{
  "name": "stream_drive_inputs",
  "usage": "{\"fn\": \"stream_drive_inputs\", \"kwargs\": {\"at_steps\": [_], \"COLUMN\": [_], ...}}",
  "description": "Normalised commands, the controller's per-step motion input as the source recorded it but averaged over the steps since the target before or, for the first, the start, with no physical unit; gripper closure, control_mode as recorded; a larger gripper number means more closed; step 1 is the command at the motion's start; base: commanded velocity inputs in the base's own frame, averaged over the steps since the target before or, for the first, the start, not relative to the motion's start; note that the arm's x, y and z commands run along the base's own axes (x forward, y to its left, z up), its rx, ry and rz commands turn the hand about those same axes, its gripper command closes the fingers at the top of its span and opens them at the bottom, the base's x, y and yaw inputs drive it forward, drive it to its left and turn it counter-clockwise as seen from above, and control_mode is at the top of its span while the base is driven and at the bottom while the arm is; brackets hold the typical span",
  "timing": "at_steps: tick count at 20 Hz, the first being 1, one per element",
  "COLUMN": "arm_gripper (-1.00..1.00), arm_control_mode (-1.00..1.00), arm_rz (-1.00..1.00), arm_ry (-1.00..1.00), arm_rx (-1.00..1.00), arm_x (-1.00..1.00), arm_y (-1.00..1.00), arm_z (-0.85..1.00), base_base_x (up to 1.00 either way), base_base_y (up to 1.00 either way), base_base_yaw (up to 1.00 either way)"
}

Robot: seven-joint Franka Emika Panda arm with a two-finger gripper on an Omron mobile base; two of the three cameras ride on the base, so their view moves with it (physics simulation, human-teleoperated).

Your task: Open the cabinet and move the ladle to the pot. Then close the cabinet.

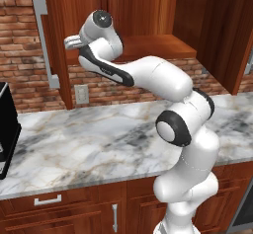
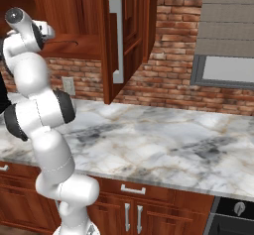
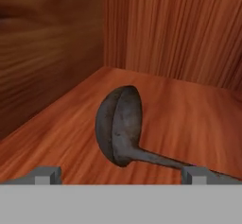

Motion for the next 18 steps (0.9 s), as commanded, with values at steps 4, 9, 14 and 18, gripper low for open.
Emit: {"fn": "stream_drive_inputs", "kwargs": {"at_steps": [4, 9, 14, 18], "arm_gripper": [-1.0, -1.0, -1.0, -1.0], "arm_control_mode": [-1.0, -1.0, -1.0, -1.0], "arm_rz": [0.0, 0.0, 0.0, 0.0], "arm_ry": [0.02, 0.01, 0.0, 0.0], "arm_rx": [0.0, 0.0, 0.0, 0.0], "arm_x": [0.25, 0.26, 0.14, 0.15], "arm_y": [0.11, 0.21, 0.16, 0.03], "arm_z": [-0.02, -0.03, -0.09, -0.05], "base_base_x": [0.0, 0.0, 0.0, 0.0], "base_base_y": [0.0, 0.0, 0.0, 0.0], "base_base_yaw": [0.0, 0.0, 0.0, 0.0]}}
